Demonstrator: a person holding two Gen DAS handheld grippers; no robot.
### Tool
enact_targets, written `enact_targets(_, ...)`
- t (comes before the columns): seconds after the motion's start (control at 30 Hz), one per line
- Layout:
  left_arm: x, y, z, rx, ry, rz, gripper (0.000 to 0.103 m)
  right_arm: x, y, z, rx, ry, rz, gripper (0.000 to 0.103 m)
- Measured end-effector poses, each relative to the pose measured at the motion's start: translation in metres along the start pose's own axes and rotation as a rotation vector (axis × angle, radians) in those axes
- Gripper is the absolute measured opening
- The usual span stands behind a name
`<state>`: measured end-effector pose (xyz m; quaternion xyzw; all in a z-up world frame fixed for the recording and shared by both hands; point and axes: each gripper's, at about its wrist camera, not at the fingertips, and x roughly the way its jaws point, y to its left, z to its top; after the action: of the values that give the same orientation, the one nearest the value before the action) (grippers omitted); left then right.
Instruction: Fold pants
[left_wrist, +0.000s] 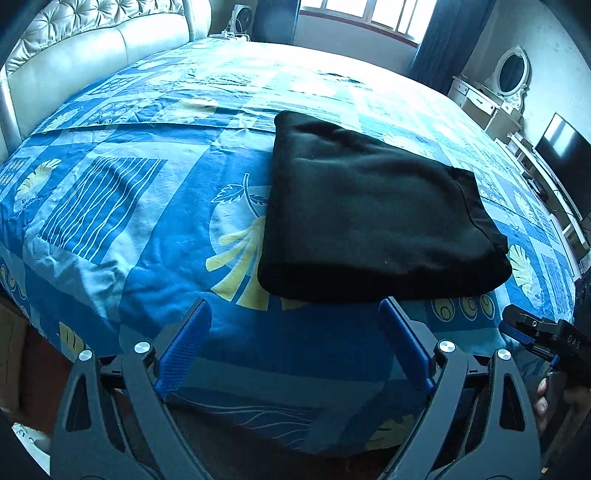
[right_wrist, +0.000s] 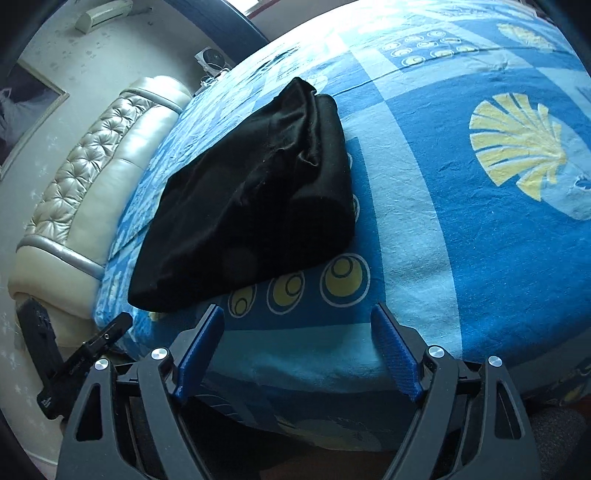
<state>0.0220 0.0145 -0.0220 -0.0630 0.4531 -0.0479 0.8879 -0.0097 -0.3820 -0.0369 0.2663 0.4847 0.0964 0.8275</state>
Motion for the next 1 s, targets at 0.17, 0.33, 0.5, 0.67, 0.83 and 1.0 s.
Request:
enact_targets(0.17, -0.006, -0.003, -0.004, 0.025, -0.024, 0.029, 0.092, -0.009, 0.021, -0.008, -0.151, -0.078, -0.143, 0.081)
enact_targets(0.33, -0.012, -0.002, -0.005, 0.019, -0.054, 0.031, 0.092, -0.009, 0.02, -0.007, -0.181, -0.102, -0.212, 0.081)
enact_targets(0.5, -0.016, -0.006, -0.008, 0.028, -0.059, 0.021, 0.092, -0.011, 0.019, -0.007, -0.164, -0.123, -0.257, 0.081)
enact_targets(0.67, -0.019, -0.015, -0.01, 0.08, -0.079, 0.023, 0.092, -0.016, 0.016, -0.003, -0.166, -0.147, -0.267, 0.082)
enact_targets(0.83, -0.024, -0.02, -0.011, 0.113, -0.113, 0.026, 0.092, -0.018, 0.017, -0.003, -0.166, -0.156, -0.263, 0.082)
enact_targets(1.0, -0.028, -0.024, -0.011, 0.123, -0.132, 0.022, 0.093, -0.018, 0.022, -0.007, -0.178, -0.152, -0.257, 0.082)
